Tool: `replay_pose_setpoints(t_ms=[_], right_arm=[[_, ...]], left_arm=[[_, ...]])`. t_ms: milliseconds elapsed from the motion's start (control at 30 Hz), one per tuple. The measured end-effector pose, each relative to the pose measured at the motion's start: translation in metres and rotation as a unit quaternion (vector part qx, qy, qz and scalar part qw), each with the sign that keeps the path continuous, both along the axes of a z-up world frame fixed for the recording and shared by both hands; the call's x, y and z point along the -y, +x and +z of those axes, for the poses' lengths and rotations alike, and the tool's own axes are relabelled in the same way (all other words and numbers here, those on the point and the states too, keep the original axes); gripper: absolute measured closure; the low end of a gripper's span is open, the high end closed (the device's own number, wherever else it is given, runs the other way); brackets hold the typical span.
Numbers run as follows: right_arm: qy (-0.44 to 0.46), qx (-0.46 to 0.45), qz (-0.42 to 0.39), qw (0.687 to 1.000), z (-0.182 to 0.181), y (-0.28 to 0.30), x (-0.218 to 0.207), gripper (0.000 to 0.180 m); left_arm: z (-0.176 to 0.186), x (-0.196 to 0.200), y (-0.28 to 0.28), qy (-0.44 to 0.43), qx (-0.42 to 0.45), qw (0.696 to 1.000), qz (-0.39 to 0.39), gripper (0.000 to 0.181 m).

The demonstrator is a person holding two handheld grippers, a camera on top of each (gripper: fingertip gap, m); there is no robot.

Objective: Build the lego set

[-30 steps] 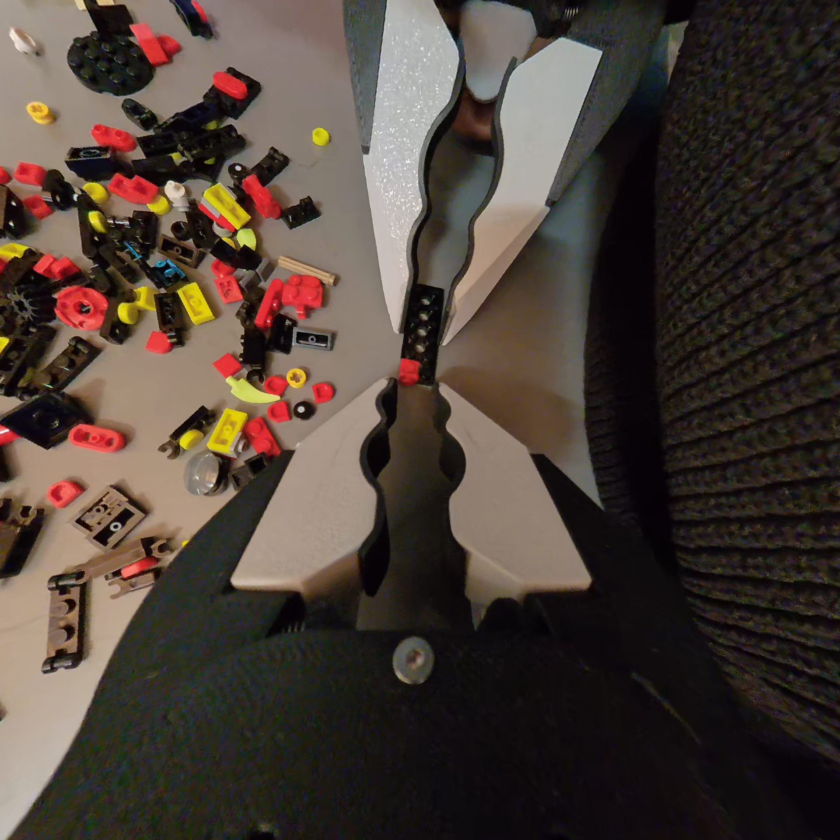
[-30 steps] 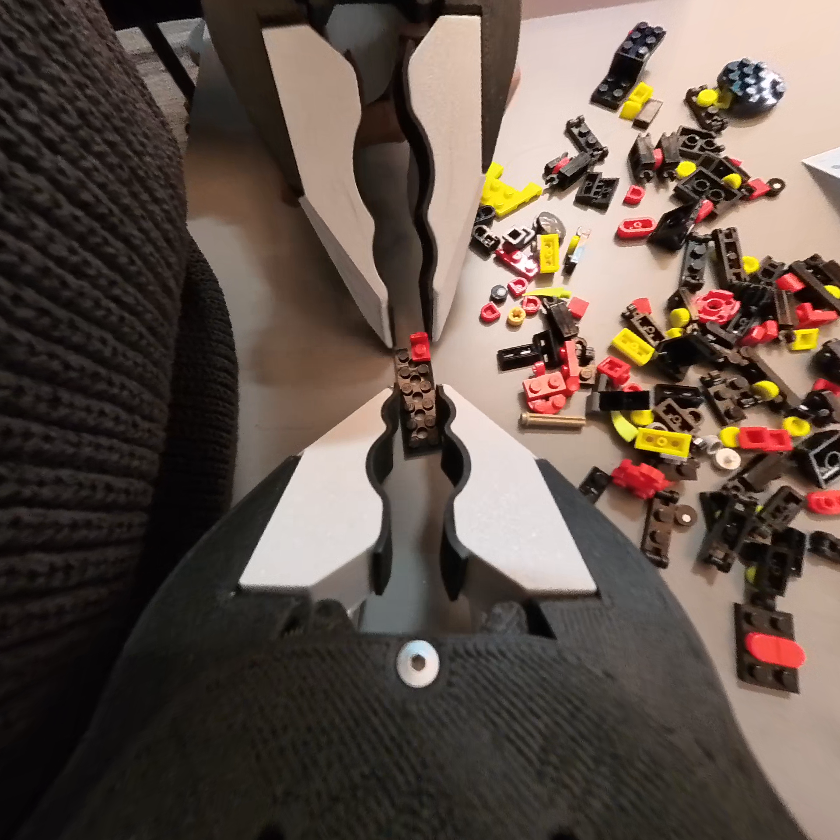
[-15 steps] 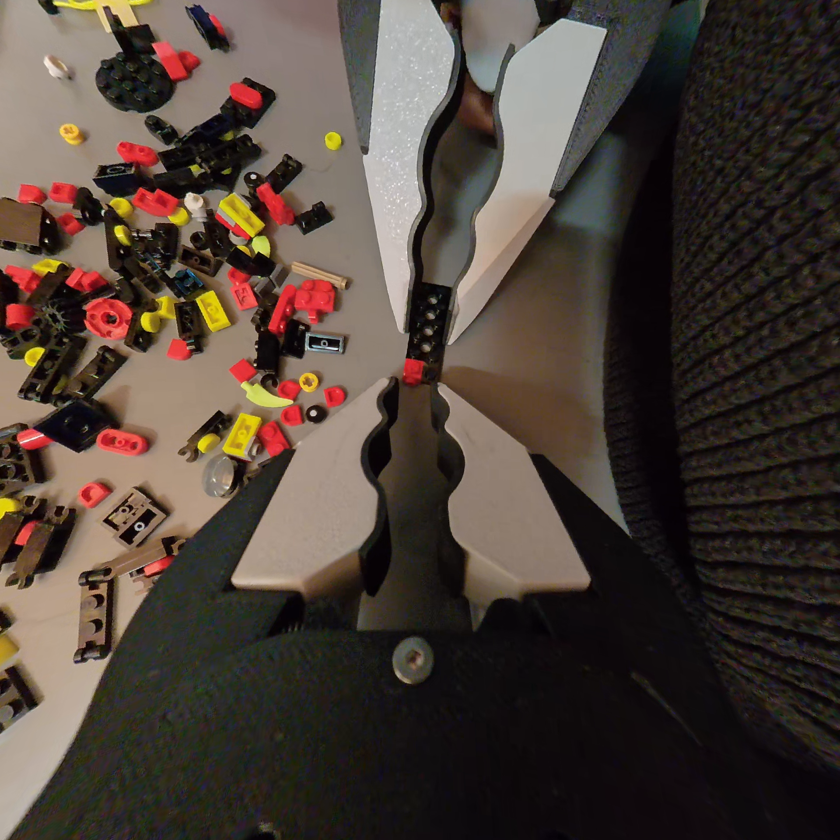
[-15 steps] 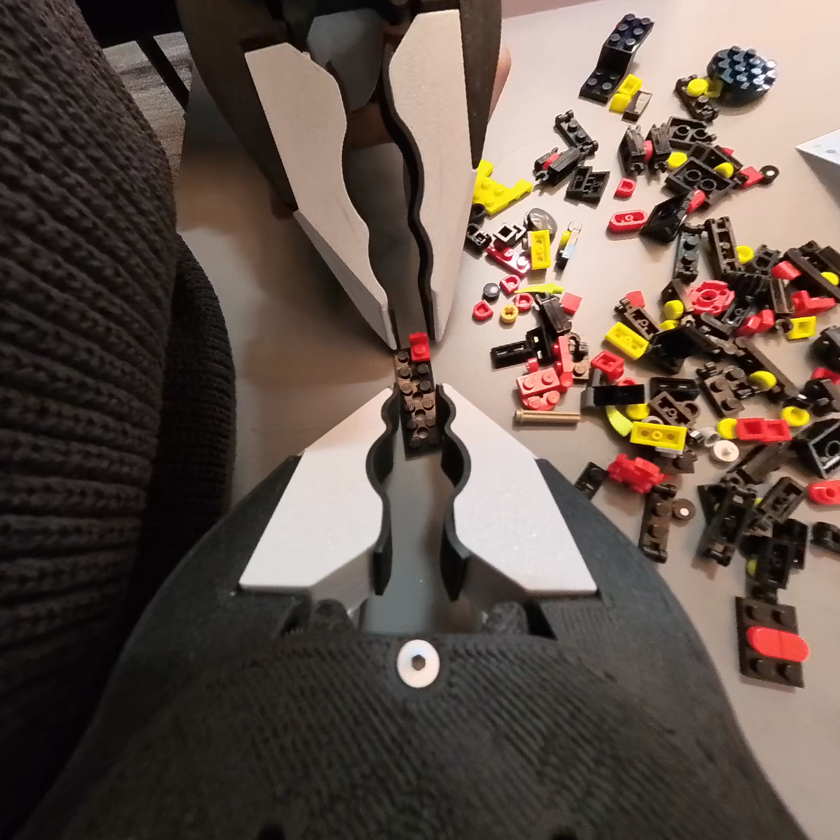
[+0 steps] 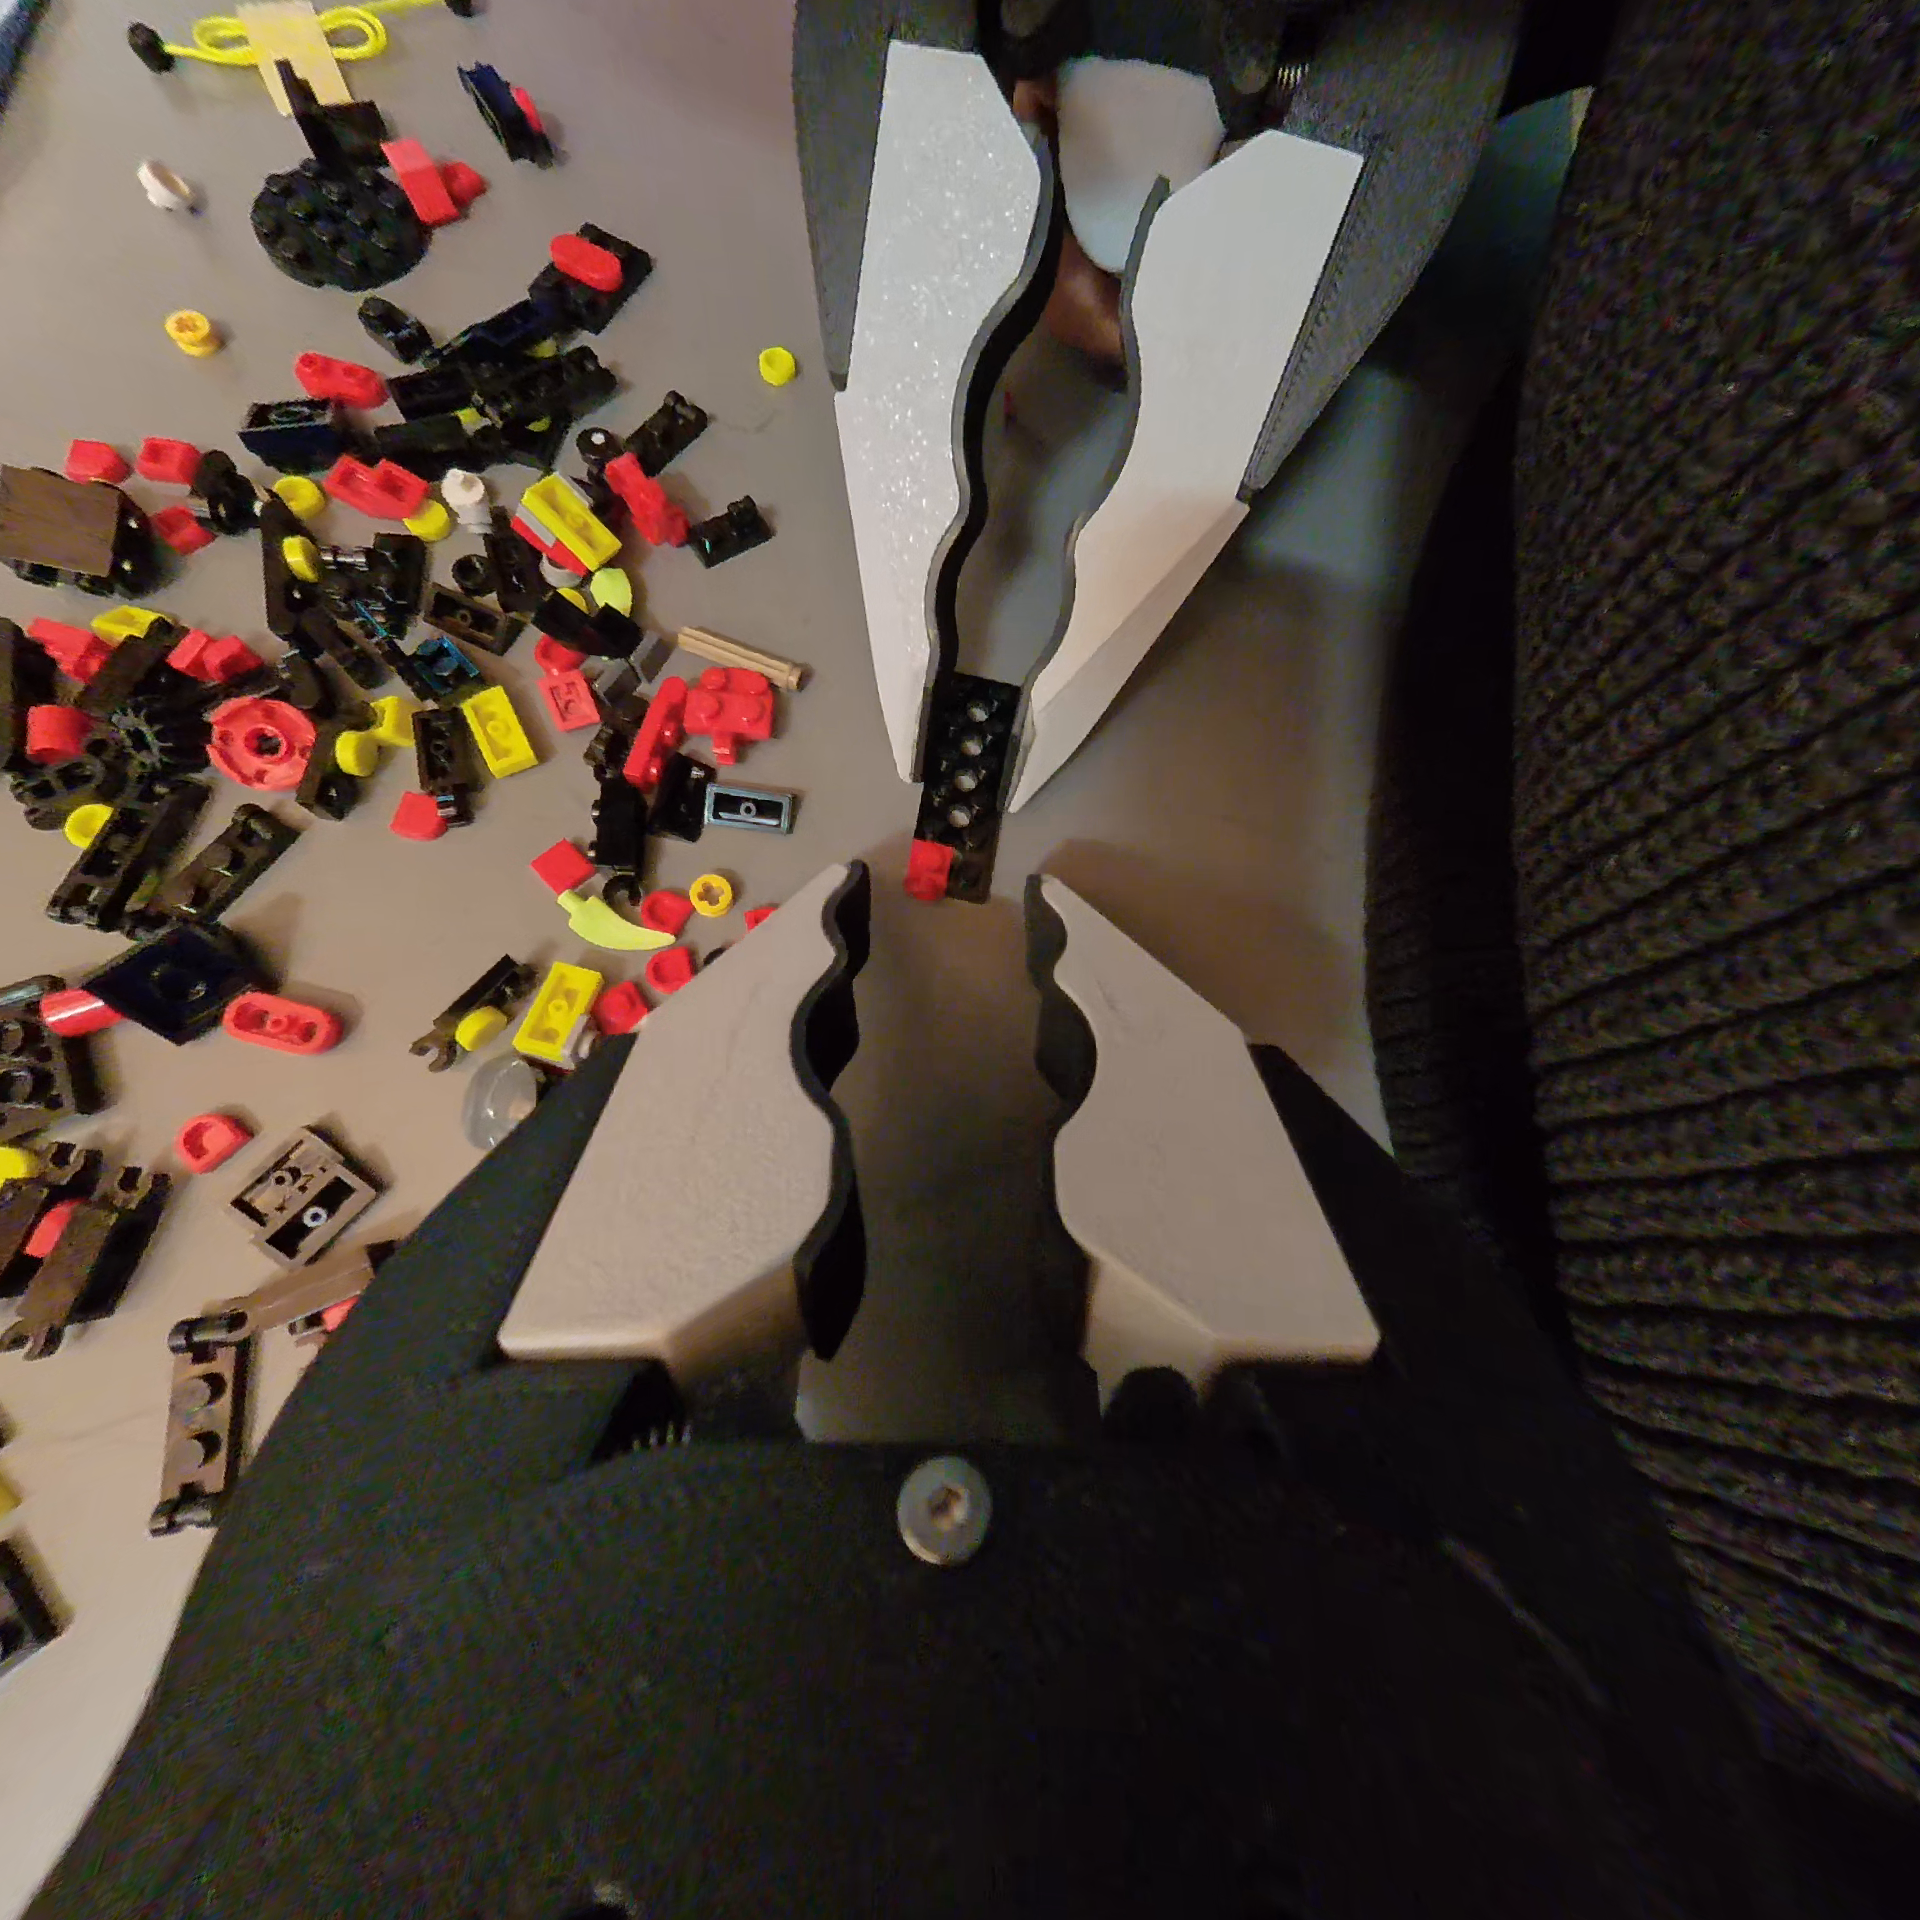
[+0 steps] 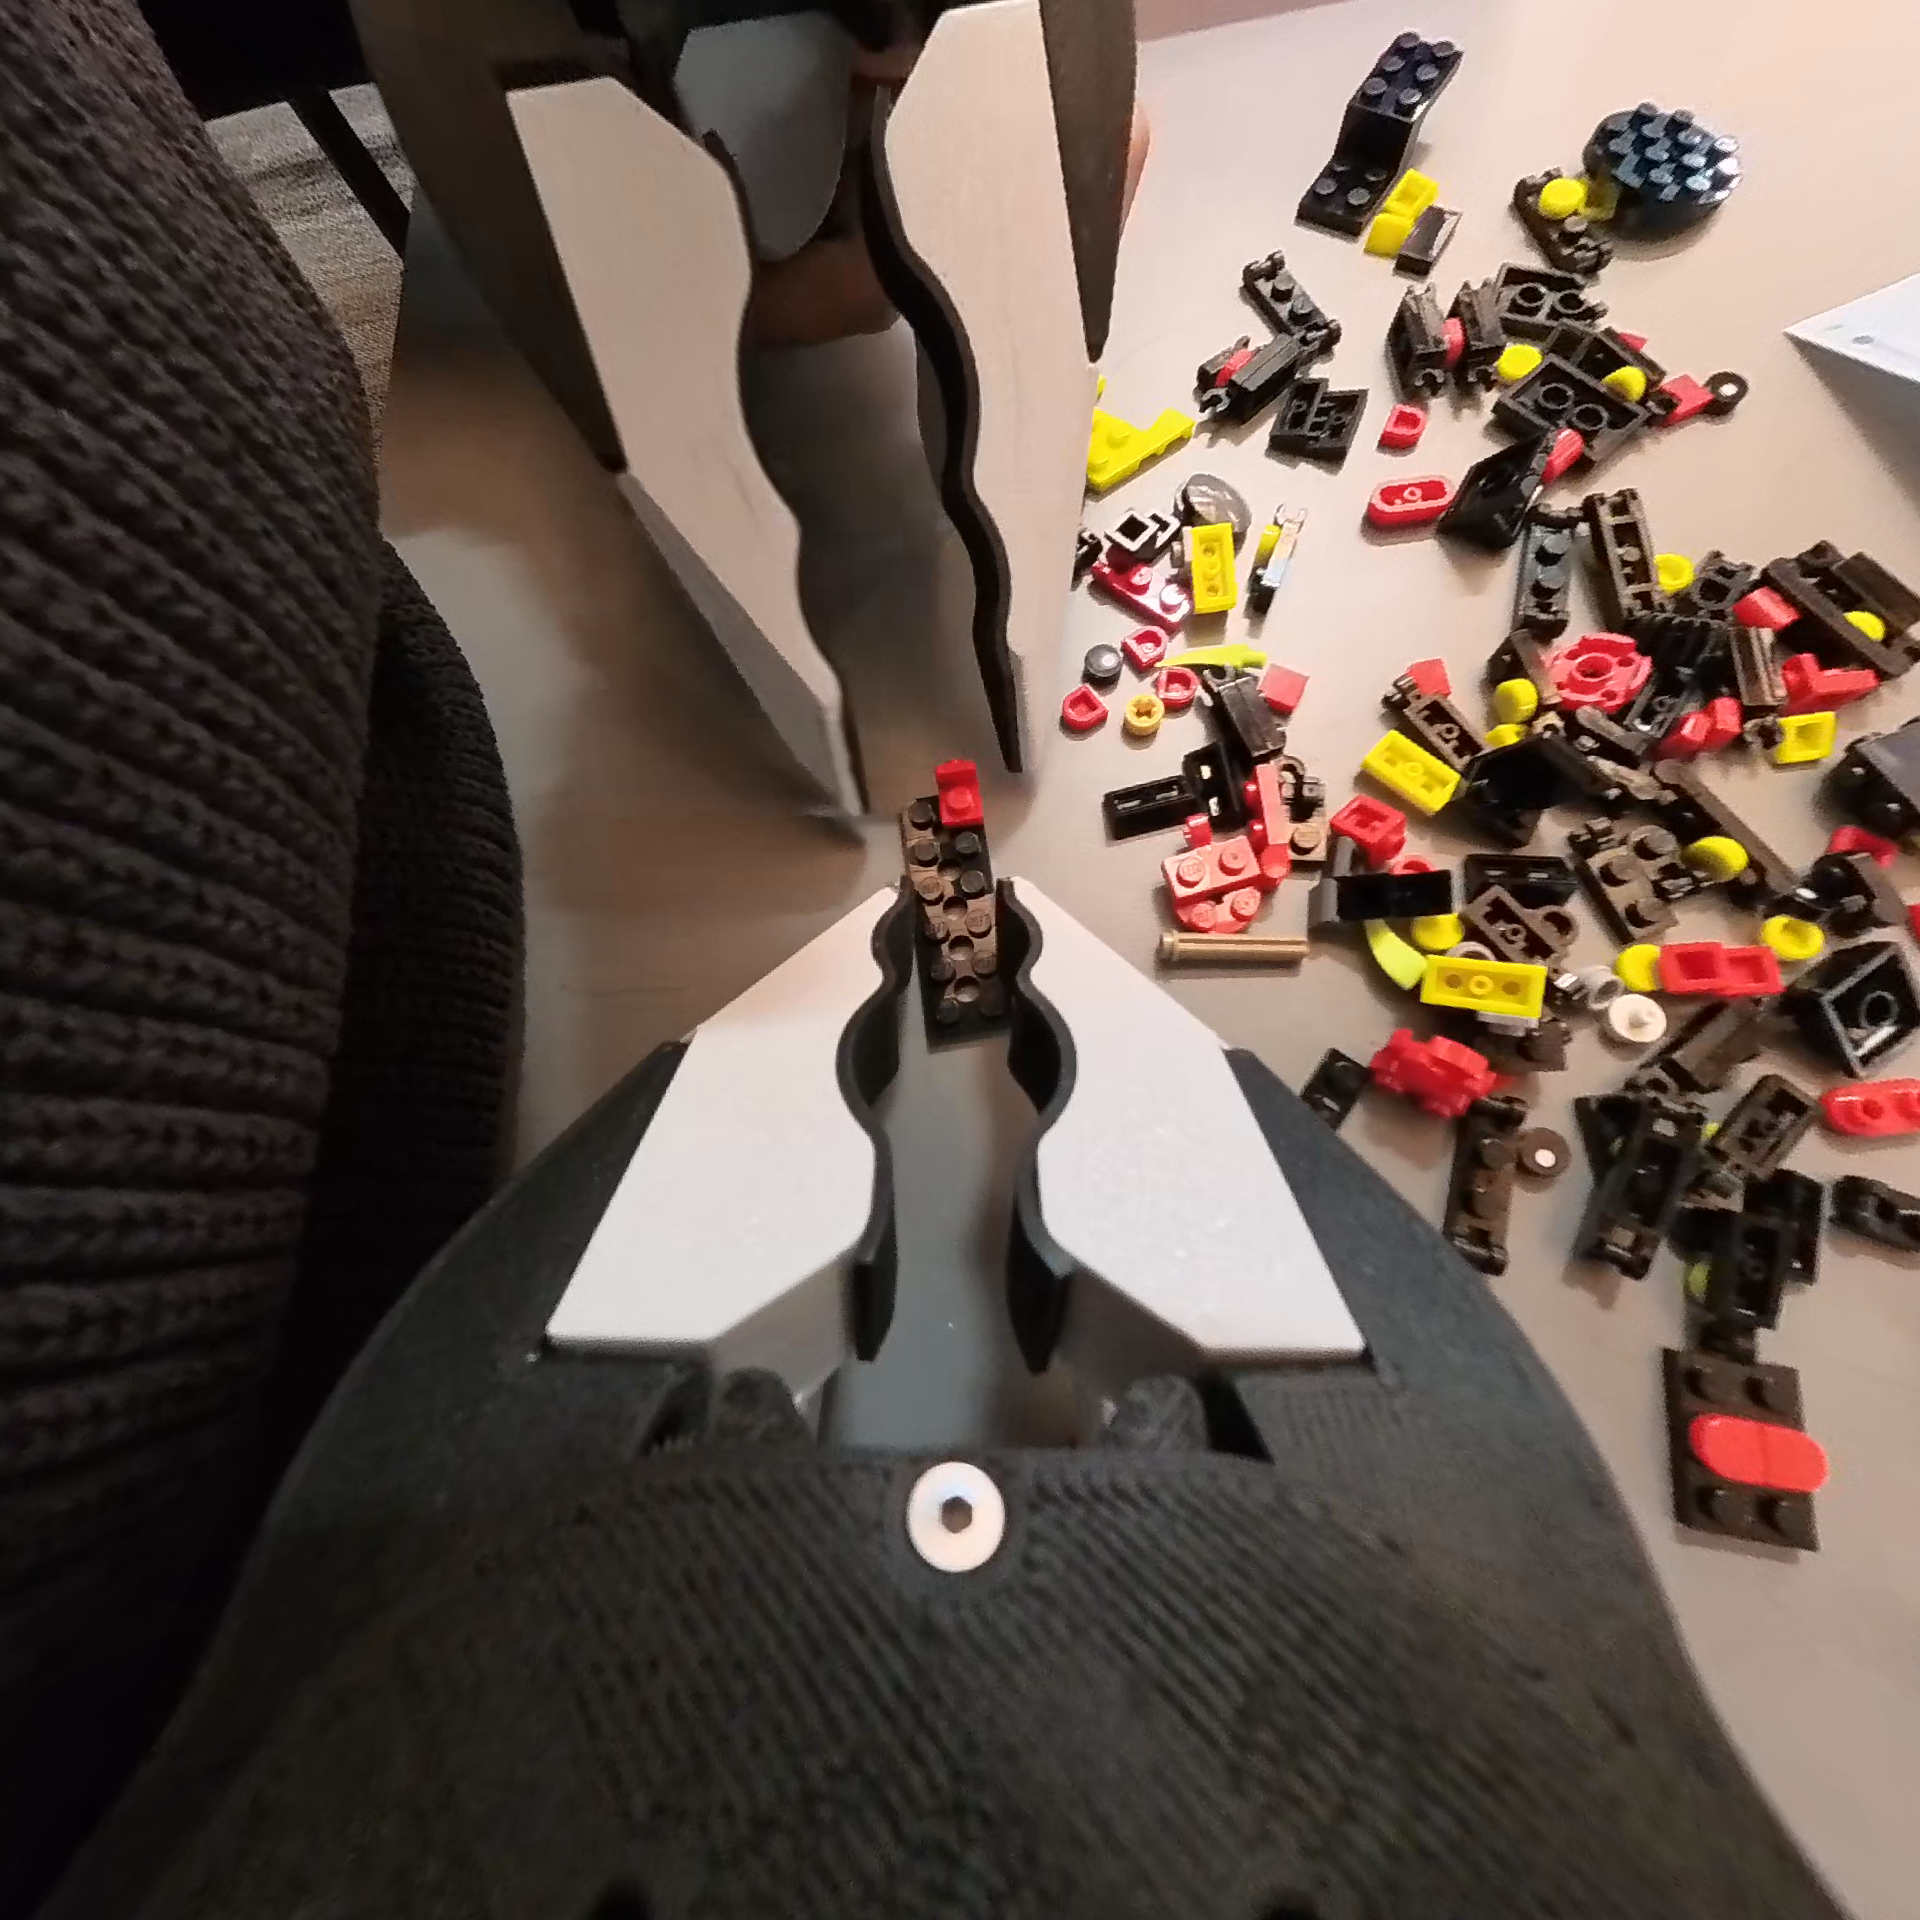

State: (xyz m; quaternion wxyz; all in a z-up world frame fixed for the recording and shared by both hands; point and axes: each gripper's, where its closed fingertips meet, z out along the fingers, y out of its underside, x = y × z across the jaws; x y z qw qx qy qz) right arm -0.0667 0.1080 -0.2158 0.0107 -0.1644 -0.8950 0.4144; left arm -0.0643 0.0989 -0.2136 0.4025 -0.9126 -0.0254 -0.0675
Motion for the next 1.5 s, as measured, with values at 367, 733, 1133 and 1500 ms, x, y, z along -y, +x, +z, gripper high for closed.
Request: replay_pose_setpoints(t_ms=[367, 733, 1133, 1500], right_arm=[[-0.001, 0.002, 0.000, 1.000, 0.0004, 0.0006, 0.0000, 0.166], [-0.001, 0.003, 0.000, 1.000, 0.0008, 0.0012, -0.0001, 0.166], [-0.002, 0.005, -0.001, 1.000, 0.0010, 0.0013, -0.0002, 0.166], [-0.002, 0.007, -0.002, 1.000, 0.0009, 0.0005, 0.0000, 0.166]], left_arm=[[-0.0021, -0.0008, 0.0010, -0.007, -0.005, 1.000, -0.004, 0.165], [-0.0044, -0.0007, 0.0002, -0.015, -0.010, 1.000, -0.002, 0.166], [-0.0041, -0.0006, -0.0006, -0.014, -0.007, 1.000, 0.001, 0.166], [-0.0041, -0.0006, -0.0015, -0.015, -0.008, 1.000, 0.004, 0.167]])
